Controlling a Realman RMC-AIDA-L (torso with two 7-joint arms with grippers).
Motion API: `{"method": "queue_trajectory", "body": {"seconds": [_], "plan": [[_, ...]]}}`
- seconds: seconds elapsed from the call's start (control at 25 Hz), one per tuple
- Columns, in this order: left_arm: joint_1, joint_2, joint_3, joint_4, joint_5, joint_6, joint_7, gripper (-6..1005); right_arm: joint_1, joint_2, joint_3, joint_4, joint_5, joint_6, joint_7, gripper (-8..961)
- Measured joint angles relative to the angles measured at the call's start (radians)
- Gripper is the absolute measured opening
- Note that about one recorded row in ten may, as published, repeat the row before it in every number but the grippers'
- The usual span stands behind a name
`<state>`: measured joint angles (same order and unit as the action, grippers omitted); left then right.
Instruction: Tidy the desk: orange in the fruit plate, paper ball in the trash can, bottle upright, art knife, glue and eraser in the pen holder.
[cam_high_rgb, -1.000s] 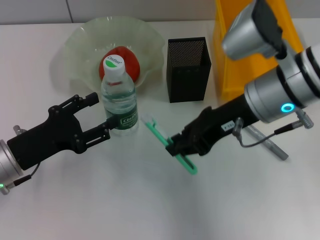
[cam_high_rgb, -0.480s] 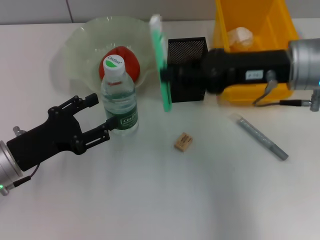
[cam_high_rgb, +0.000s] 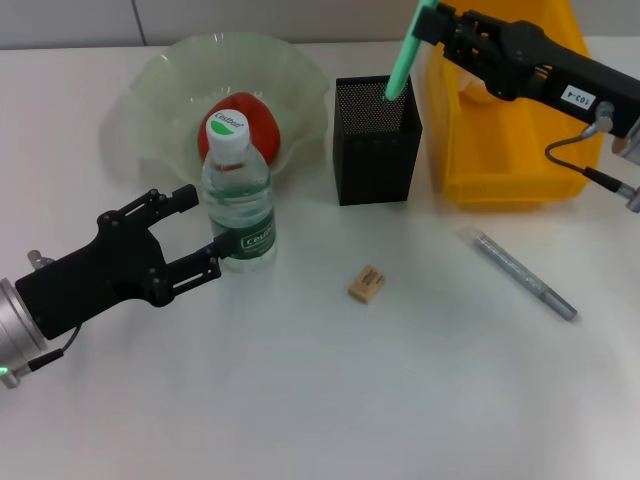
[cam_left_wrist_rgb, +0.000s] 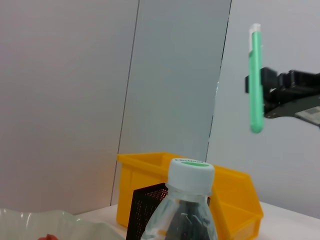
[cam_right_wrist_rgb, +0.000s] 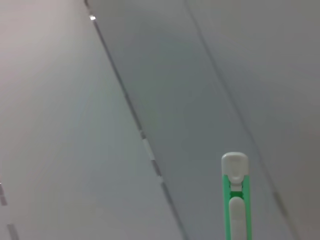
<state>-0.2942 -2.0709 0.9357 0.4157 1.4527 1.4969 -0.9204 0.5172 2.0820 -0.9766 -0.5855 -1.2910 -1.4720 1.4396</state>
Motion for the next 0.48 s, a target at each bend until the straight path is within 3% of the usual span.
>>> {"method": "queue_trajectory", "body": {"seconds": [0.28,0.48], "plan": [[-0.002,0.0,0.0,0.0,0.0,-0.001,0.0,795,0.007,0.003,-0.012,0.028,0.002,0.145,-0.101,182],[-0.002,0.0,0.0,0.0,0.0,-0.002,0.0,795,0.04,0.003,-0.012,0.084,0.003,0.168,-0.181,182]]}}
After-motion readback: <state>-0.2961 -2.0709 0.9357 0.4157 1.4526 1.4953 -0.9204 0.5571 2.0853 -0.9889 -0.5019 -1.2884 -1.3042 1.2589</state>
